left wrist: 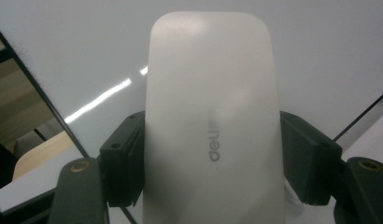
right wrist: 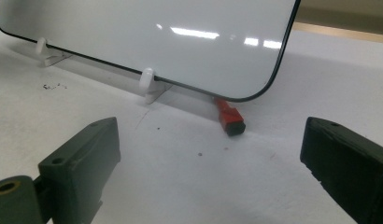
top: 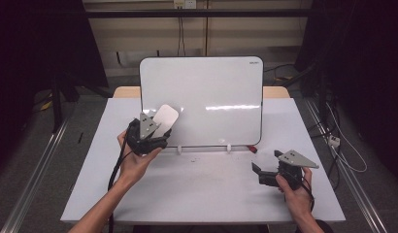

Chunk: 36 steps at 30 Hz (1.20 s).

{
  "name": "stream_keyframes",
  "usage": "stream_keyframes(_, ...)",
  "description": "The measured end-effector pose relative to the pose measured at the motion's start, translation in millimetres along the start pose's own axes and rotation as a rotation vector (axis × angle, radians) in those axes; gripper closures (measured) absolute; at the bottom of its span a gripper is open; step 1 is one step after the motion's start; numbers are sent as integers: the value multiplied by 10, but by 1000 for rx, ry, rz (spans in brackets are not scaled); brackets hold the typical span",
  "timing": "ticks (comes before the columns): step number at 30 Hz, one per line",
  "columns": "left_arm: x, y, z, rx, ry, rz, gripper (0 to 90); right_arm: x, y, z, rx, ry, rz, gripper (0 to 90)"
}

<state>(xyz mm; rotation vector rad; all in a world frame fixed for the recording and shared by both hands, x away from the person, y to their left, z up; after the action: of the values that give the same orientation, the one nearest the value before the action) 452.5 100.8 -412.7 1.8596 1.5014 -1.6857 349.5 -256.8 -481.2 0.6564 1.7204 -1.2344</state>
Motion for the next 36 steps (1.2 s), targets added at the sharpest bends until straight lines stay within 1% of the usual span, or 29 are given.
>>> stream_keyframes(2, 34, -3, -26, -4, -2, -8, 311, 1, -2, -4, 0, 2, -2, 51)
stream_keyframes(4, 57, 4, -60, -12, -12, -4, 310, -1, 0, -2, 1, 6, -2, 50)
stream_keyframes(6, 93, 23, -97, -16, -9, -17, 311, -1, 5, 1, 3, 8, -4, 51)
stream_keyframes(9, 139, 71, -108, -20, -12, -22, 311, -4, 11, -1, 4, 6, -5, 53)
stream_keyframes(10, 157, 77, -114, -25, -7, -32, 311, -10, 11, -1, 5, 3, -1, 53)
stream_keyframes(12, 183, 80, -109, -25, 0, -34, 311, -21, 9, -12, 4, 2, 5, 53)
stream_keyframes(14, 211, 87, -110, -42, 5, -40, 311, -17, 12, -28, 3, -1, 2, 53)
stream_keyframes(16, 235, 114, -108, -43, 7, -47, 311, -17, 14, -31, 4, 1, 0, 53)
stream_keyframes(19, 260, 155, -69, -47, 42, -62, 311, -14, 17, -22, 6, 2, -1, 53)
stream_keyframes(20, 260, 175, -58, -50, 31, -56, 311, -14, 15, -21, 6, 3, -2, 53)
stream_keyframes(21, 268, 185, -53, -42, 37, -65, 311, -13, 15, -22, 6, 3, -1, 53)
stream_keyframes(24, 283, 235, -17, -59, 80, -66, 311, -14, 13, -14, 5, 0, 2, 53)
stream_keyframes(26, 298, 272, 5, -61, 111, -68, 311, -15, 12, -8, 8, 1, 3, 53)
stream_keyframes(28, 333, 313, 18, -80, 143, -72, 311, -15, 10, -8, 9, 2, 2, 53)
stream_keyframes(29, 335, 321, 26, -85, 151, -71, 310, -16, 9, -9, 9, 2, 3, 53)
stream_keyframes(32, 332, 323, 35, -91, 164, -80, 308, -14, 16, -5, 9, -1, 1, 53)
stream_keyframes(36, 328, 321, 43, -98, 157, -93, 307, -13, 16, -8, 9, -3, 1, 53)
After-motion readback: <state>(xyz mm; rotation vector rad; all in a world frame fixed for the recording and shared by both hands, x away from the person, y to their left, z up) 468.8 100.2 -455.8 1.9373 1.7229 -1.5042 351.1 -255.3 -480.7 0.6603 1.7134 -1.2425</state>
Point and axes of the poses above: each handheld gripper's, and its own axes: y roughly forward along the jaws, x roughly out of its underside, z roughly to its right, the point moved 7 cm from there along y, roughly forward along the jaws, and after that the axes turned 4 degrees about y, right-handed, at the moved point
